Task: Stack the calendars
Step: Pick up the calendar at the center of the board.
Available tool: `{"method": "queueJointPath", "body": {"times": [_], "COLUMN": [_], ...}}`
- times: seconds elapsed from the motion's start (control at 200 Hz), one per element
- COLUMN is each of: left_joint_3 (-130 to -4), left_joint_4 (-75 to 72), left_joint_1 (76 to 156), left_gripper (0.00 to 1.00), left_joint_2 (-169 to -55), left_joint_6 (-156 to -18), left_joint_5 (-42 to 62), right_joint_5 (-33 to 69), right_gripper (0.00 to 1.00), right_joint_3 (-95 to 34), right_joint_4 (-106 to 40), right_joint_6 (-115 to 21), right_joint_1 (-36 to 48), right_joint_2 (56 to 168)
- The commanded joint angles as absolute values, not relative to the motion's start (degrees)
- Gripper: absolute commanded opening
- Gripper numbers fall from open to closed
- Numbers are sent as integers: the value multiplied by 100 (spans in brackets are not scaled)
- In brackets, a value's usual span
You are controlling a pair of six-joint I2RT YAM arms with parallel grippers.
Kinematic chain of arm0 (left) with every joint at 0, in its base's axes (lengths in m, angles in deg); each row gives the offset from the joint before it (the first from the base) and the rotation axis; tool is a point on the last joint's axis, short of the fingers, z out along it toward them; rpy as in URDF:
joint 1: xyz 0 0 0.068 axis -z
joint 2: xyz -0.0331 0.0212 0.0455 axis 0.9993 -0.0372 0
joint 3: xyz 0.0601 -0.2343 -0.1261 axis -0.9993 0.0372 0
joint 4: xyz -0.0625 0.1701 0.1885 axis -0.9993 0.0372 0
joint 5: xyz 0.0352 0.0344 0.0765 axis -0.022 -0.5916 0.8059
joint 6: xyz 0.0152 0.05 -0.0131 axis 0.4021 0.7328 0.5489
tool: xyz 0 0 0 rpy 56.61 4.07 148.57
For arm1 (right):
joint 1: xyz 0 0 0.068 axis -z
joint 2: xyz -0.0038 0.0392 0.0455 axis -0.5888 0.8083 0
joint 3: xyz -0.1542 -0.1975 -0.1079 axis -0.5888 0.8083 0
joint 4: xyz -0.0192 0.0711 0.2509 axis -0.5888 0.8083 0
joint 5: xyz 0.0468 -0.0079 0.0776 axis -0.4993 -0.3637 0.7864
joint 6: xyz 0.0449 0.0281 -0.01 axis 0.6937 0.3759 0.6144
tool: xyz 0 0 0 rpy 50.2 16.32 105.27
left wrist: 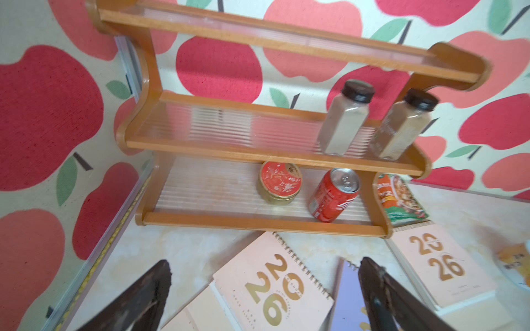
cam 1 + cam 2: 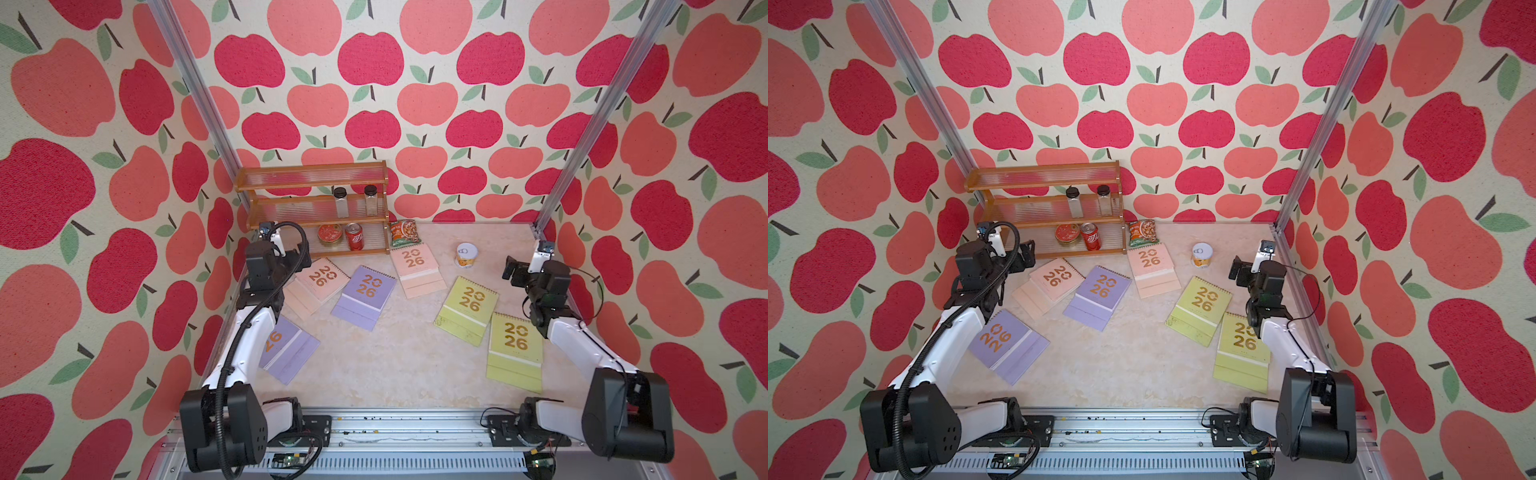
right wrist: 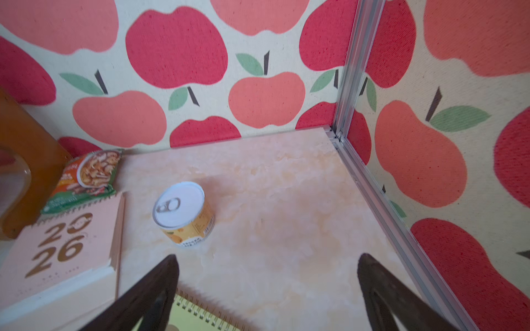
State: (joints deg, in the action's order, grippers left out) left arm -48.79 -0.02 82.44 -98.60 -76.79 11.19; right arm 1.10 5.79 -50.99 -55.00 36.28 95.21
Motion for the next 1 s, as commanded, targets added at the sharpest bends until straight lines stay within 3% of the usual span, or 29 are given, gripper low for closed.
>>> {"method": "queueJointPath", "body": {"times": [0.0, 0.22, 0.39, 0.65, 0.995], "left_joint_3": [-5259, -5650, -5932, -6699, -8050], "left_joint_4": [1315, 1469, 1755, 1670, 1713], "left_joint_1": [8240, 8480, 9789, 11411, 12126], "left_gripper": [100, 96, 95, 95, 94], "left_joint_2": [-10004, -10218, -10587, -12202, -14208], "left_joint_6": [-8252, -8750, -7951, -7998, -8249], "left_joint_5": [20, -237, 204, 226, -243], "right_joint_5": [510, 643, 729, 1052, 1059], "right_gripper": [99, 99, 98, 97, 95], "right_joint_3": [228, -18, -596, -909, -1232], "right_joint_4": [-3365, -2549, -1465, -1256, -1308], "right_joint_6": [-4659, -4236, -4386, -4365, -4462], "right_joint_1": [3635, 3452, 3423, 3398, 3361], "right_joint_2": [9700, 10125, 10629, 11238, 11775]}}
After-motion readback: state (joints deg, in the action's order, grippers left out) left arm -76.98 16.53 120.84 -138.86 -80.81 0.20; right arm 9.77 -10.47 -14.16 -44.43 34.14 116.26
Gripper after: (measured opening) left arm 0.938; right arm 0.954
